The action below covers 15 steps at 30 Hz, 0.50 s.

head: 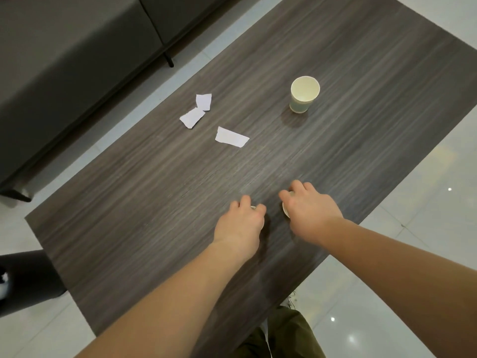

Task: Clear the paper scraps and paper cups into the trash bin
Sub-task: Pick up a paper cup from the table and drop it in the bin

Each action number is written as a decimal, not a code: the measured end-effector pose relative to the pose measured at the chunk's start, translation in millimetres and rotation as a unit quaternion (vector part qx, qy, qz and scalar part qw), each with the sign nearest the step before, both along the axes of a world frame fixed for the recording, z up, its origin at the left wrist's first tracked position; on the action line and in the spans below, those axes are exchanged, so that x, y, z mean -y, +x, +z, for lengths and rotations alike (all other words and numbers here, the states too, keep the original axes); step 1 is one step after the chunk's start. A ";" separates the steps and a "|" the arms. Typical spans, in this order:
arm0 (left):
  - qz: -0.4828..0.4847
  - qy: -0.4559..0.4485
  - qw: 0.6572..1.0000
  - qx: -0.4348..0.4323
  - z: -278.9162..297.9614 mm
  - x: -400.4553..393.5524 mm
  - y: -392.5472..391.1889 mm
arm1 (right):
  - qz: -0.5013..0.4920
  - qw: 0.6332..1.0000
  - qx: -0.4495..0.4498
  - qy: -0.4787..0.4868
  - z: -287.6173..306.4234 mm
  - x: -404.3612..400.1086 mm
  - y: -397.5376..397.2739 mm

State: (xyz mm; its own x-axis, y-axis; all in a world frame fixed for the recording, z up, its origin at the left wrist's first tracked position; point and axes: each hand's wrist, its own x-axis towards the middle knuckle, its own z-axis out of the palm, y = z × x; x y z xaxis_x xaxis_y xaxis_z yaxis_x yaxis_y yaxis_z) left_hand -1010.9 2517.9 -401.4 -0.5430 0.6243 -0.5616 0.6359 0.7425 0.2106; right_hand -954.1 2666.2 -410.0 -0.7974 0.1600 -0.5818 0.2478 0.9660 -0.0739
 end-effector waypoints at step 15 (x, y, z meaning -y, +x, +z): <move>0.108 0.041 0.991 -0.065 48.0 22.4 -39.0 | 0.120 0.990 -0.073 0.020 50.3 22.1 -74.8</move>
